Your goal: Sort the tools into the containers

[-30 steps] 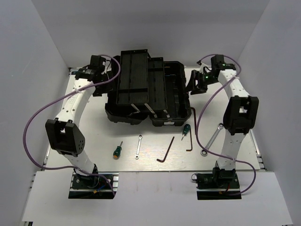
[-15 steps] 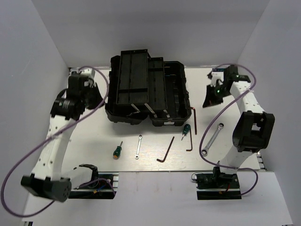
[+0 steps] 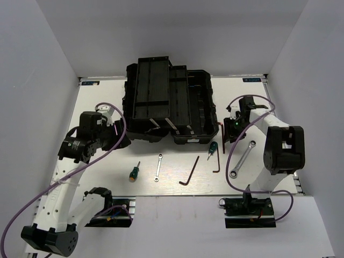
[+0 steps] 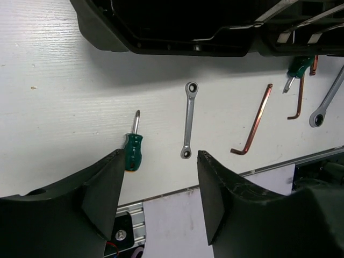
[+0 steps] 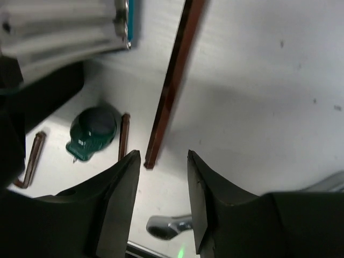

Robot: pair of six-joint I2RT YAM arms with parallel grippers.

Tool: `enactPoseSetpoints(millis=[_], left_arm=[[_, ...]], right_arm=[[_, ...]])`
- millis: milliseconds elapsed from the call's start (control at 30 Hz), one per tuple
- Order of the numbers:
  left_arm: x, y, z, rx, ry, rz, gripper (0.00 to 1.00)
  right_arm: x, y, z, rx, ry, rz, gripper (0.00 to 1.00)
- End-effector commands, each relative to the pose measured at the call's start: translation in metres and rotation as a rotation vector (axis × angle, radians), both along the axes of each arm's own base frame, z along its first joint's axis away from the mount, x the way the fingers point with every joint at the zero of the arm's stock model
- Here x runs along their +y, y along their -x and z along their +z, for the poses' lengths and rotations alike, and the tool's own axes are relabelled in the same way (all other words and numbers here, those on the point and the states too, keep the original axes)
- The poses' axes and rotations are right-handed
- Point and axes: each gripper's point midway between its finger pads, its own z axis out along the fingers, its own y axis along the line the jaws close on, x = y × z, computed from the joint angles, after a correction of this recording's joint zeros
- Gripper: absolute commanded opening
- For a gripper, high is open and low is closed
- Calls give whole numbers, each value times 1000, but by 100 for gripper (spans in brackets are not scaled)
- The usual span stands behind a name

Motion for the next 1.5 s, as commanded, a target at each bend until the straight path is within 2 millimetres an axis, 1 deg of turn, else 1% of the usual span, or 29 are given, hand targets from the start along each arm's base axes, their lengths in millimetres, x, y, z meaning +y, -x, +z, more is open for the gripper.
enactPoseSetpoints(millis=[0, 67, 100, 133, 167, 200, 267, 300, 333, 367, 433, 567, 633, 700, 733, 867, 900, 933, 967, 1067, 1100, 1133, 1167, 1233, 1267, 1367, 1400, 1433, 1467], left_arm=[[-3, 5, 5, -2, 15, -14, 67], [-3, 5, 5, -2, 15, -14, 67], [-4, 4, 3, 12, 22, -4, 67], [-4, 2, 5, 3, 24, -4, 68], [-5, 1, 3, 17, 30, 6, 68], [-5, -2, 8, -1, 34, 6, 68], [-6, -4, 8, 9, 40, 13, 68], [-7, -7, 10, 10, 39, 13, 68], [-6, -11, 11, 10, 33, 20, 68], [-6, -11, 11, 10, 33, 20, 68], [-7, -16, 18, -6, 36, 20, 68], [-10, -27, 16, -9, 44, 27, 68], [-15, -29, 13, 2, 55, 18, 68], [-20, -34, 8, 9, 60, 1, 68], [-20, -34, 8, 9, 60, 1, 68], [-31, -38, 3, 29, 55, -34, 68], [-30, -38, 3, 27, 49, -28, 68], [-33, -39, 5, 26, 49, -40, 68], [-36, -38, 4, 23, 43, -60, 68], [-40, -40, 13, -11, 36, -80, 68], [-40, -40, 13, -16, 29, -89, 68], [-42, -40, 18, -42, 36, -98, 68], [-43, -38, 14, -34, 35, -112, 68], [-52, -35, 21, -71, 64, -159, 68], [-57, -34, 24, -97, 73, -189, 68], [-71, -30, 34, -143, 121, -273, 67], [-74, -27, 35, -145, 123, -298, 65], [-76, -28, 37, -157, 132, -306, 64], [-81, -27, 40, -166, 144, -327, 64]], right_arm=[[3, -25, -5, -64, 41, -46, 47], [6, -30, -8, -66, 40, -72, 47], [5, -29, -15, -50, 64, -78, 47], [4, -35, -17, -74, 69, -90, 47], [4, -36, -18, -73, 73, -119, 47], [6, -40, -21, -93, 83, -123, 48], [5, -43, -25, -95, 110, -148, 48], [3, -45, -27, -103, 140, -153, 46], [-4, -46, -31, -101, 181, -175, 46], [-2, -47, -32, -101, 191, -180, 45], [-11, -45, -39, -96, 258, -199, 43], [-16, -37, -49, -60, 279, -211, 38], [-17, -34, -51, -50, 288, -214, 31], [-26, -31, -53, -45, 328, -225, 27], [-30, -32, -53, -47, 346, -225, 24], [-35, -32, -50, -41, 358, -232, 10], [-36, -31, -49, -37, 357, -235, 7], [-38, -34, -46, -38, 355, -245, 1], [-39, -36, -41, -39, 350, -247, 0], [-47, -44, -19, -76, 337, -242, 0], [-47, -50, -4, -112, 313, -239, 0], [-49, -53, 1, -125, 311, -237, 0], [-50, -59, 20, -162, 287, -232, 0], [-49, -60, 31, -173, 272, -226, 0], [-48, -61, 38, -181, 252, -223, 0], [-35, -66, 75, -245, 155, -212, 0], [-27, -69, 85, -276, 122, -157, 0], [-18, -67, 91, -280, 76, -130, 0], [-13, -72, 107, -317, 52, -121, 0]])
